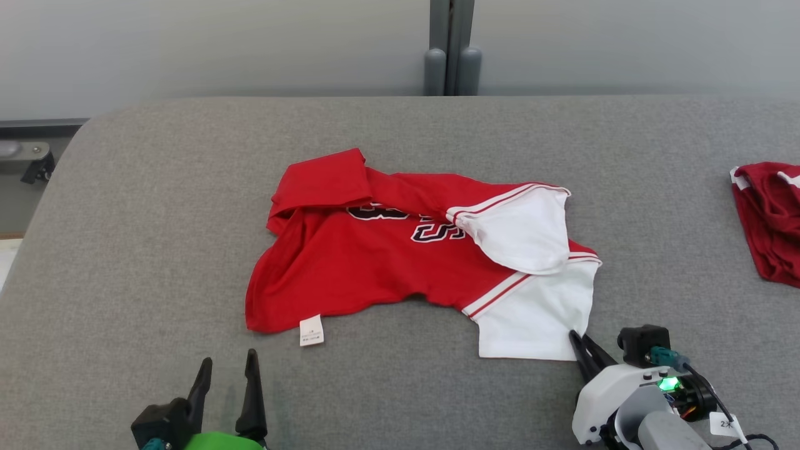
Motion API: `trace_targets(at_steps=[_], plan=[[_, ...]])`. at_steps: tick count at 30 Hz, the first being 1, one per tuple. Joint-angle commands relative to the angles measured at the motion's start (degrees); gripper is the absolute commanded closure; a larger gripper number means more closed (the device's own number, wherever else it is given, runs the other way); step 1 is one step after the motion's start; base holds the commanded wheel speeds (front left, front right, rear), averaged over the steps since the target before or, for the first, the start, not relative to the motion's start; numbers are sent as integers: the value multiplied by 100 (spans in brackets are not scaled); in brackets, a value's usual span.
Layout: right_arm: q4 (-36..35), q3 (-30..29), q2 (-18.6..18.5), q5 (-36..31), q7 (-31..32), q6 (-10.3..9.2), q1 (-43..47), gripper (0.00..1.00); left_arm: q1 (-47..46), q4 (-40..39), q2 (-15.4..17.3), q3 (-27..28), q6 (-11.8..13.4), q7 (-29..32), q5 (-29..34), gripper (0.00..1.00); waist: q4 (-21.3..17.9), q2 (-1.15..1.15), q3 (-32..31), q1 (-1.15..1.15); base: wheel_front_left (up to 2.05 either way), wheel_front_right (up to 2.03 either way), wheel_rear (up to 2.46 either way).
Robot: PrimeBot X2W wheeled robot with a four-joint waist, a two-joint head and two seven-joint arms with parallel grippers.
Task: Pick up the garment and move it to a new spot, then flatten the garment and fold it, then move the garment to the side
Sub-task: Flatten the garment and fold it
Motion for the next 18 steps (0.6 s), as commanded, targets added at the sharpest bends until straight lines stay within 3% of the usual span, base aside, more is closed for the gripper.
trace_targets(at_steps=[1,8,18], plan=[[24,-11,5,-20,-32,1,-48,100,-140,102,14,-45,-41,-2,-6,0,-41,0,7,0,0,0,0],[-189,-103,-3,-65,-109,0,-168,100,-720,999,40,-281,-142,77,-266,0,-218,0,115,0,0,0,0],[-587,-97,-4,-137,0,0,-190,100,-1528,2079,99,-90,-196,126,-900,0,-481,0,370,0,0,0,0]])
